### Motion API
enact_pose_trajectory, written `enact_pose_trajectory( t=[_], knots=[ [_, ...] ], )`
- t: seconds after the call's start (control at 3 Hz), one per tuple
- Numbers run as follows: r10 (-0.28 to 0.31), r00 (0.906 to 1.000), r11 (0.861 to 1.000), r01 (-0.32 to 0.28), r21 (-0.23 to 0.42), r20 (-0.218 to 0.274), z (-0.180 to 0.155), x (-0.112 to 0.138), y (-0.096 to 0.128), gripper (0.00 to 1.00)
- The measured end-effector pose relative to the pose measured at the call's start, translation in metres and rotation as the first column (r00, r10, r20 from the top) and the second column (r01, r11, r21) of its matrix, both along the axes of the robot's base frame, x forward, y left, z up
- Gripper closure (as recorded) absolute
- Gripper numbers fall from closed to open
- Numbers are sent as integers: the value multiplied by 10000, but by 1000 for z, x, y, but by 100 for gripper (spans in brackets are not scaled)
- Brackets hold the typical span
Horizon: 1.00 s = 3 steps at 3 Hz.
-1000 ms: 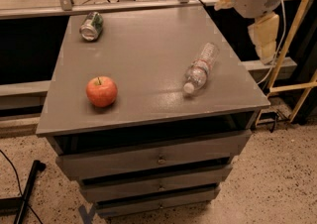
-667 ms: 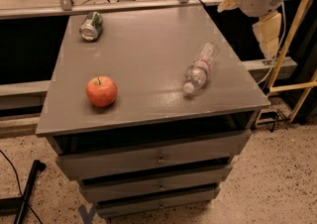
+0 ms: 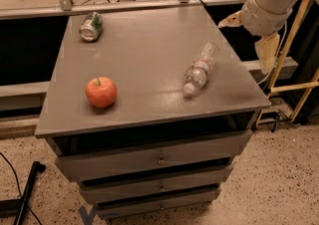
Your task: Move water bottle near green can
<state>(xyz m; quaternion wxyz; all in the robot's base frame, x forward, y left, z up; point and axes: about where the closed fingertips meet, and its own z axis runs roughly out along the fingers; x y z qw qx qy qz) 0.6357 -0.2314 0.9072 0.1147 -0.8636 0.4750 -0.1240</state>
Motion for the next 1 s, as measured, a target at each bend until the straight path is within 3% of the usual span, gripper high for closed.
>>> enact_pose_trajectory(
  t=[0.33,0.67,1.0],
  knots=[
    [654,9965,9977,-644,217,-512,-39,3,9,0],
    [1356,9844,9905,-1375,-91,-1120,-80,13,25,0],
    [1365,9842,9904,-1383,-87,-1125,-81,13,26,3]
  ],
)
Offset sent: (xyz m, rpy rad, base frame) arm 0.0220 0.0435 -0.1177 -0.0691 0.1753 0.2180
